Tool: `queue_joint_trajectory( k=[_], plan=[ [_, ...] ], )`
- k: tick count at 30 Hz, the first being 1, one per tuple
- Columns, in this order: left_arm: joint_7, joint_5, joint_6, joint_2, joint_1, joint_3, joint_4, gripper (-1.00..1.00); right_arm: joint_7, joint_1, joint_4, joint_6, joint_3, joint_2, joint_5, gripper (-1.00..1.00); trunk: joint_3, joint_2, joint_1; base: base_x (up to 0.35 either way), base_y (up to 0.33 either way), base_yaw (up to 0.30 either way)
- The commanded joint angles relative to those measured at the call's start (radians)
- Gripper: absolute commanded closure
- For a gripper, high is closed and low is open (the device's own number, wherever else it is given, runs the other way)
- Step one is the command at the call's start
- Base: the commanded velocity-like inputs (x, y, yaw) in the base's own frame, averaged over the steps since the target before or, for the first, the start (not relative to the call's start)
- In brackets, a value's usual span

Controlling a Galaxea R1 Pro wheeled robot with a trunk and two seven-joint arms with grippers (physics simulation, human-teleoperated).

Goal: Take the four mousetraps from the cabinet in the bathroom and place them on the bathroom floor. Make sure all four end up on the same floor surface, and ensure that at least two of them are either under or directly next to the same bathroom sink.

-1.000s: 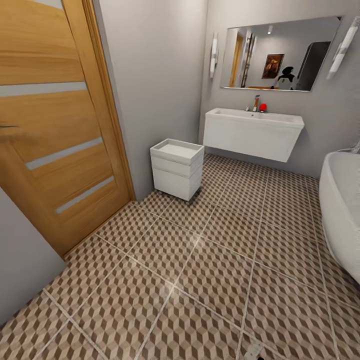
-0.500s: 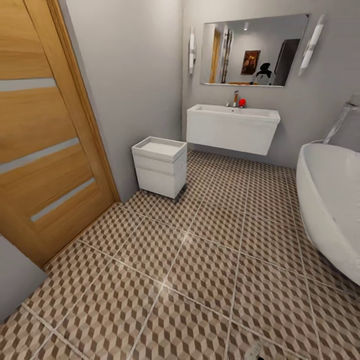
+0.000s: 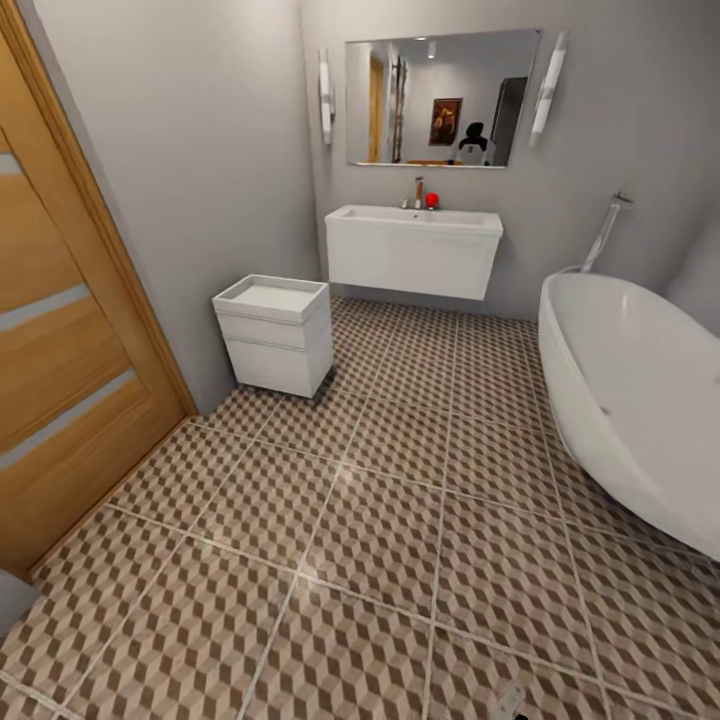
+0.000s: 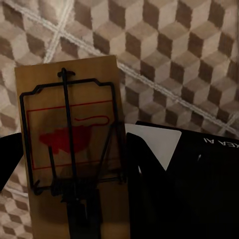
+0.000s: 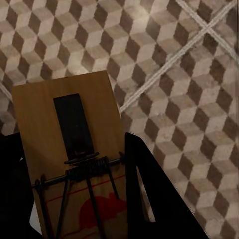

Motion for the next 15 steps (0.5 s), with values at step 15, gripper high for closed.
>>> queue_joint_trajectory(
  k=[15],
  plan=[
    [-0.003,0.005,0.002,0.000,-0.001,-0.001,0.002,1.00,0.004,-0.001,0.000,-0.002,0.008,0.000,-0.009,1.00,-0.005,0.000,0.000,0.000,0.000,-0.190]
  ],
)
